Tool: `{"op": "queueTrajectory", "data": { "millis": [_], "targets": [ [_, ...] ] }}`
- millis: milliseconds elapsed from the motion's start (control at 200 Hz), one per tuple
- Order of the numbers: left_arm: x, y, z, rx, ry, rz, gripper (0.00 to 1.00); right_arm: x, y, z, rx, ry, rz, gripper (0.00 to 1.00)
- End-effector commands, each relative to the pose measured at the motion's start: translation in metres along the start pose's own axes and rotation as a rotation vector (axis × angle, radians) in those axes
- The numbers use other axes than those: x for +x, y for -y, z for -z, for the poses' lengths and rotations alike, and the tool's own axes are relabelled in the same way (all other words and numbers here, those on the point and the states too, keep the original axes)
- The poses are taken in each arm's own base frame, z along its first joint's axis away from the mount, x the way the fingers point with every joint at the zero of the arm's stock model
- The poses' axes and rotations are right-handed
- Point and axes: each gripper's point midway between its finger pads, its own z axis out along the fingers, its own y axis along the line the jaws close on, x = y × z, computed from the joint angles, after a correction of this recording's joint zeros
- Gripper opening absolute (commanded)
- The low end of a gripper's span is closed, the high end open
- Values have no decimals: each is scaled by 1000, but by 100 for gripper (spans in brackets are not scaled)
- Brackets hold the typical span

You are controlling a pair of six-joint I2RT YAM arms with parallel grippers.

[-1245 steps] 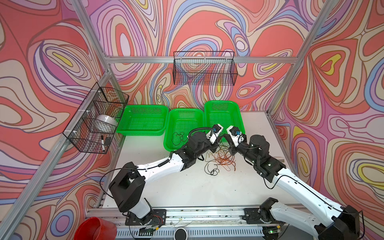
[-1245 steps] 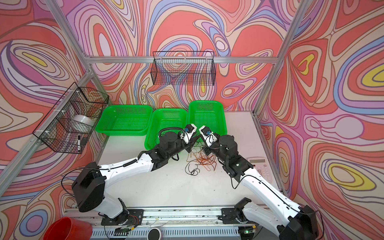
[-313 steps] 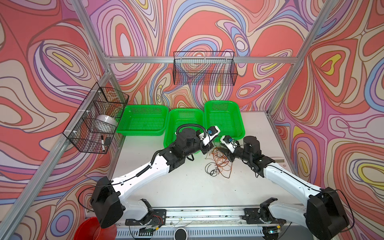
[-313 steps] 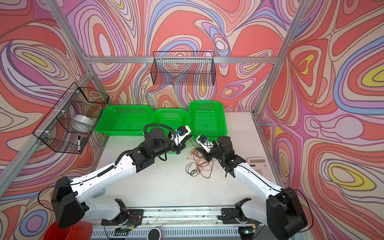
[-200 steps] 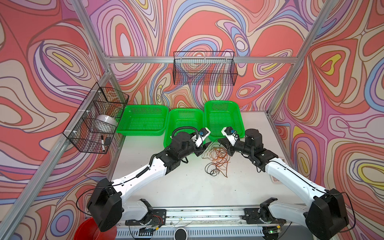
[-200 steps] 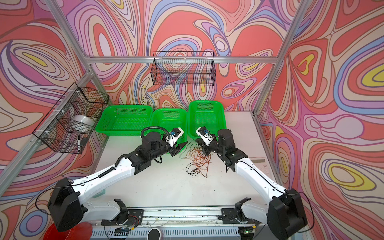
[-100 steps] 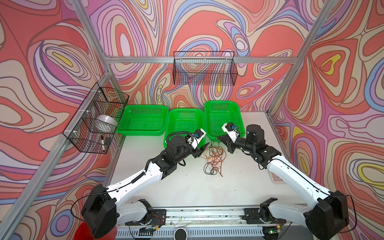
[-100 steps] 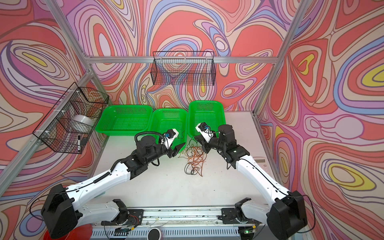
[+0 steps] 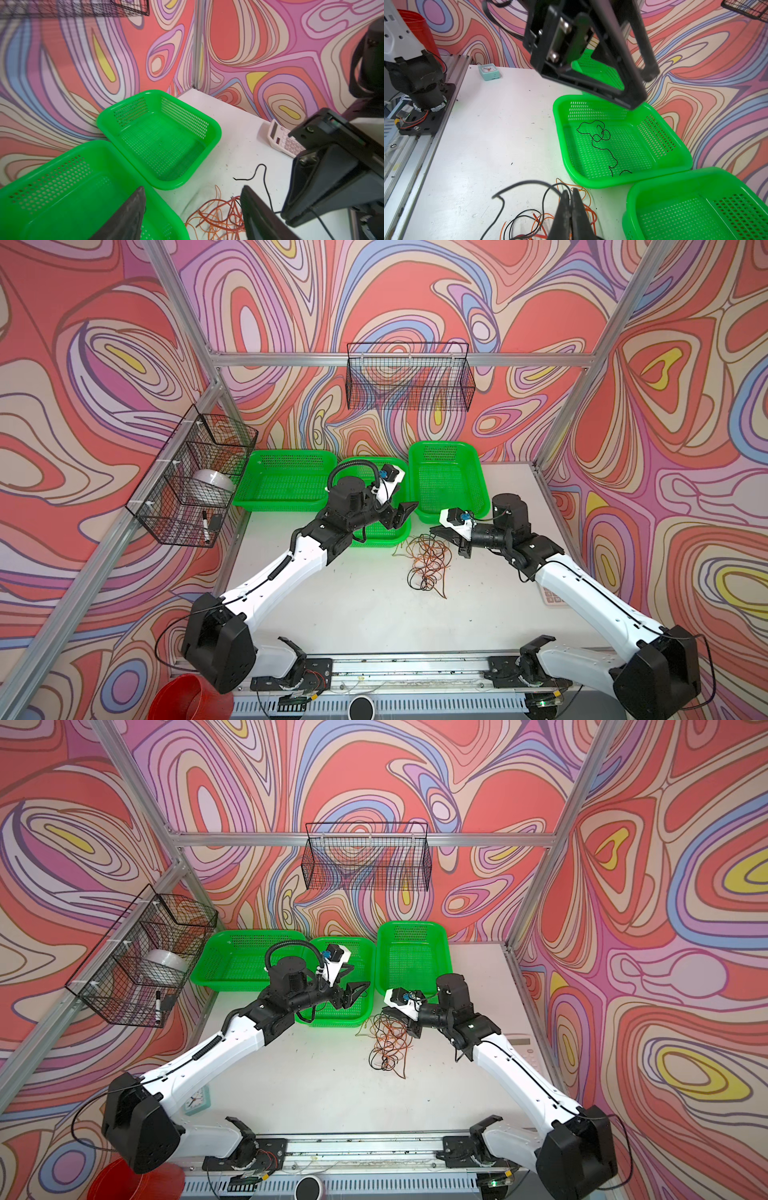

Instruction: Untangle the cables

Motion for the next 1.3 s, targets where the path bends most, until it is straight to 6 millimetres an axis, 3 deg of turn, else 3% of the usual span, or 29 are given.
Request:
{"op": "queueTrajectory", "data": {
  "millis": [0,486,901,1292],
  "targets": [
    [7,12,-14,105,-74,88,75,-11,-5,-1,-51,35,66,0],
    [34,34,-55,338,-214,338,79,2,-13,-8,-168,-35,102,0],
    [49,46,-61,425,-297,415,80,14,-20,-17,-283,-96,135,0],
    [89,54,-74,398,-452,422,77,9,-16,-20,-296,-98,192,0]
  ]
}}
